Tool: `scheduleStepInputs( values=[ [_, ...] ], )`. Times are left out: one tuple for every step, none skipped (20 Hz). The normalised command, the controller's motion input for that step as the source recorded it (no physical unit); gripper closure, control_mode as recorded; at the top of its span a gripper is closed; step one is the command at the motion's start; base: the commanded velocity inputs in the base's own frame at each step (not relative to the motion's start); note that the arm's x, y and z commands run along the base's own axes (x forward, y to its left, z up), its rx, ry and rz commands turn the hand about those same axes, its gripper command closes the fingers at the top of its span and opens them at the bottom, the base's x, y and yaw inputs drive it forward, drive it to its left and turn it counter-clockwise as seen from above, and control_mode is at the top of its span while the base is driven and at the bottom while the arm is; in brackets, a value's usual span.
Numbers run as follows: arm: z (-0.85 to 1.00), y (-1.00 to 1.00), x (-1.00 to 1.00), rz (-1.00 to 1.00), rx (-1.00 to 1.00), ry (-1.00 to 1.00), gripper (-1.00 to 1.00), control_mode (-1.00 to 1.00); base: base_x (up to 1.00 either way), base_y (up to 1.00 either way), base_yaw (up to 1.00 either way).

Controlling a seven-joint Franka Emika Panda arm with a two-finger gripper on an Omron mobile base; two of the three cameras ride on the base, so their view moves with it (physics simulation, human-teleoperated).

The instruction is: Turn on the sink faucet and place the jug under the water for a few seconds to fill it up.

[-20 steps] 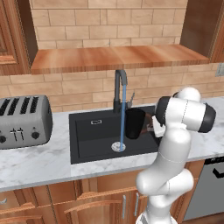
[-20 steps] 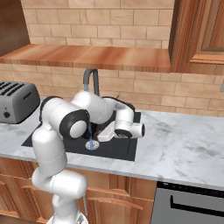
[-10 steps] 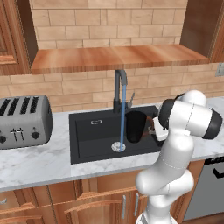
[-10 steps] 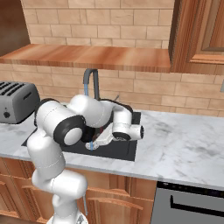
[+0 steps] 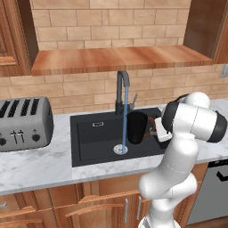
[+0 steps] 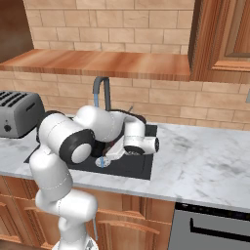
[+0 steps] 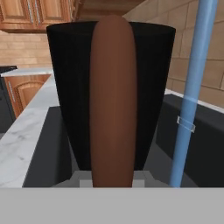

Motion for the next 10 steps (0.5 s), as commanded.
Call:
scheduleStepInputs(
  values=[
    [0.0, 0.0, 0.0, 0.0, -0.01, 0.0, 1.0, -1.0, 0.0, 0.0, 0.0],
    [0.0, 0.0, 0.0, 0.0, 0.0, 0.0, 1.0, -1.0, 0.0, 0.0, 0.0],
    [0.0, 0.0, 0.0, 0.0, 0.0, 0.0, 1.0, -1.0, 0.0, 0.0, 0.0],
    [0.0, 0.0, 0.0, 0.0, 0.0, 0.0, 1.0, -1.0, 0.0, 0.0, 0.0],
    [0.0, 0.0, 0.0, 0.0, -0.01, 0.0, 1.0, -1.0, 0.0, 0.0, 0.0],
    [0.0, 0.0, 0.0, 0.0, 0.0, 0.0, 1.0, -1.0, 0.0, 0.0, 0.0],
    [0.0, 0.0, 0.0, 0.0, 0.0, 0.0, 1.0, -1.0, 0.0, 0.0, 0.0],
    [0.0, 0.0, 0.0, 0.0, -0.01, 0.0, 1.0, -1.0, 0.0, 0.0, 0.0],
    [0.0, 0.0, 0.0, 0.0, 0.0, 0.0, 1.0, -1.0, 0.0, 0.0, 0.0],
    [0.0, 0.0, 0.0, 0.0, 0.0, 0.0, 1.0, -1.0, 0.0, 0.0, 0.0]
  ],
)
